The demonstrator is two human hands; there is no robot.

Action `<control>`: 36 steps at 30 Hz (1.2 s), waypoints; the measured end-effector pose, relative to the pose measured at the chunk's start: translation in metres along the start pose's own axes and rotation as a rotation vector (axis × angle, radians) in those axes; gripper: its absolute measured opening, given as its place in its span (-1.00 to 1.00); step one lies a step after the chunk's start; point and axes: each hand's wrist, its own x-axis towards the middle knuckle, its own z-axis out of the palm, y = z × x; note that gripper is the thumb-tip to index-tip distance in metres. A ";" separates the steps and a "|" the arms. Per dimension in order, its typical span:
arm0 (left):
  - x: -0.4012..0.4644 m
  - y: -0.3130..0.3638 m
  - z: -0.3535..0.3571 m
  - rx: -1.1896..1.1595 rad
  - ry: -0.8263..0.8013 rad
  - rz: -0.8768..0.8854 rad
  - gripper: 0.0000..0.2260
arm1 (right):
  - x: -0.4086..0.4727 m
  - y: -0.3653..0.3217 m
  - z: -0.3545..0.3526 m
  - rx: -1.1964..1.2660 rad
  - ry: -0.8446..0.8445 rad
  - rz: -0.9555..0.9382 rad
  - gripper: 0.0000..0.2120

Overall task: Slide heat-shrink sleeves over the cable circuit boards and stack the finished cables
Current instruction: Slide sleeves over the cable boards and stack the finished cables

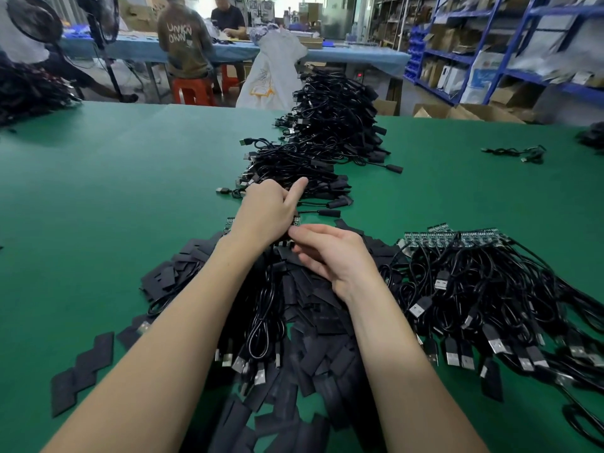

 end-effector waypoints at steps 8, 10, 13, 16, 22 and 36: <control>-0.004 0.004 0.003 -0.068 0.004 -0.023 -0.32 | 0.001 -0.002 0.001 0.214 -0.036 0.080 -0.92; -0.004 0.005 0.003 -0.104 0.000 -0.052 -0.32 | 0.000 -0.004 0.000 0.265 -0.064 0.112 -0.93; -0.003 0.003 -0.001 -0.093 0.003 -0.050 -0.30 | -0.004 -0.010 -0.006 0.208 -0.102 0.108 -0.89; -0.005 -0.001 -0.009 -0.004 -0.037 -0.070 -0.37 | -0.007 -0.020 -0.018 0.020 -0.068 0.034 -0.79; -0.028 0.007 -0.025 -0.487 -0.245 -0.107 -0.74 | -0.011 -0.031 -0.027 0.099 -0.123 -0.058 -0.83; -0.048 0.006 -0.009 -0.684 -0.326 -0.320 -0.94 | -0.010 -0.031 -0.049 -1.268 -0.174 -0.219 -0.75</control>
